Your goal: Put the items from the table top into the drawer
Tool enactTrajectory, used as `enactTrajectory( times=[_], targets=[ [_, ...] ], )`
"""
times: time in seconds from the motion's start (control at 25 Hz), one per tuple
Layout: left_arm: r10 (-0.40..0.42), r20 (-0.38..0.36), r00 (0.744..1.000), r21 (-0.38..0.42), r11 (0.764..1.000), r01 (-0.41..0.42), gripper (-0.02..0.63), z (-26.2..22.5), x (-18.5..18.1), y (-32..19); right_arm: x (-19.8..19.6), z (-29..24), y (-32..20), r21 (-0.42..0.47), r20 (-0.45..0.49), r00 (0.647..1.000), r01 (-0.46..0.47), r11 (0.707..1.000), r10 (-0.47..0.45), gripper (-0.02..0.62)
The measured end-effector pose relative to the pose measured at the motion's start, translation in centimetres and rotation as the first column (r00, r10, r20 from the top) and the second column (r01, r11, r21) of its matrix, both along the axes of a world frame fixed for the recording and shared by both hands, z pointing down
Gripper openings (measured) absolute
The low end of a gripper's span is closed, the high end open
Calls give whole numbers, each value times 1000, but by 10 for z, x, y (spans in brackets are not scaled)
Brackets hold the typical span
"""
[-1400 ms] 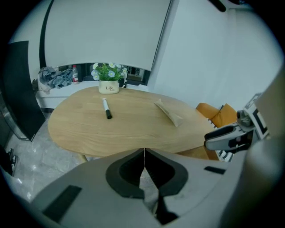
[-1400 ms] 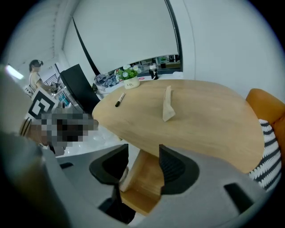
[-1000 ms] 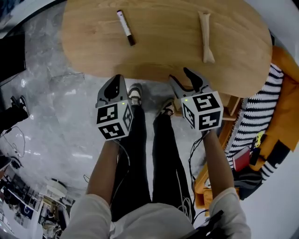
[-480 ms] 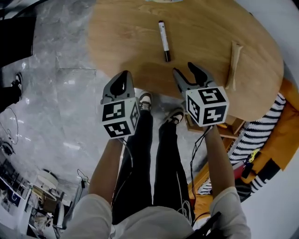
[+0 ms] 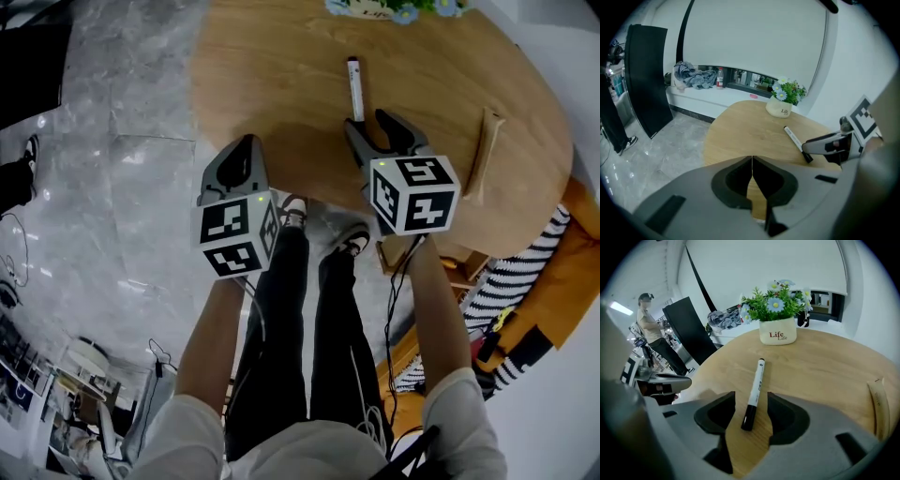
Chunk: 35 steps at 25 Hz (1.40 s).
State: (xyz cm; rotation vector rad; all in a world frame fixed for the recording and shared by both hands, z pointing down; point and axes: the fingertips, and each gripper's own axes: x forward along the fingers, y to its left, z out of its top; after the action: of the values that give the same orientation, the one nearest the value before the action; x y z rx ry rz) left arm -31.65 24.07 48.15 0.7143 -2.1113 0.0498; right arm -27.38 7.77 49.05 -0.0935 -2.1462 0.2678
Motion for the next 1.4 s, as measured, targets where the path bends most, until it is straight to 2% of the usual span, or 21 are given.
enactTrajectory(
  times=[0.32, 0.6, 0.68, 1.04, 1.4],
  targets=[
    [-40, -17, 999, 3, 999, 40, 11, 4, -1, 19, -18, 15, 2, 64, -46, 999, 7, 998, -4, 197],
    [-39, -40, 998, -12, 999, 39, 11, 12, 13, 26, -17, 18, -8, 152, -63, 998, -21, 988, 31, 99],
    [-34, -42, 999, -15, 999, 34, 11, 12, 14, 25, -18, 19, -10, 167, -68, 997, -26, 986, 37, 91],
    [-25, -31, 999, -16, 1000, 24, 11, 7, 17, 22, -14, 18, -12, 176, -83, 996, -21, 984, 36, 60],
    [-10, -32, 999, -12, 1000, 9, 11, 4, 32, 17, 14, 8, -19, 157, -84, 995, -47, 986, 61, 58]
  ],
)
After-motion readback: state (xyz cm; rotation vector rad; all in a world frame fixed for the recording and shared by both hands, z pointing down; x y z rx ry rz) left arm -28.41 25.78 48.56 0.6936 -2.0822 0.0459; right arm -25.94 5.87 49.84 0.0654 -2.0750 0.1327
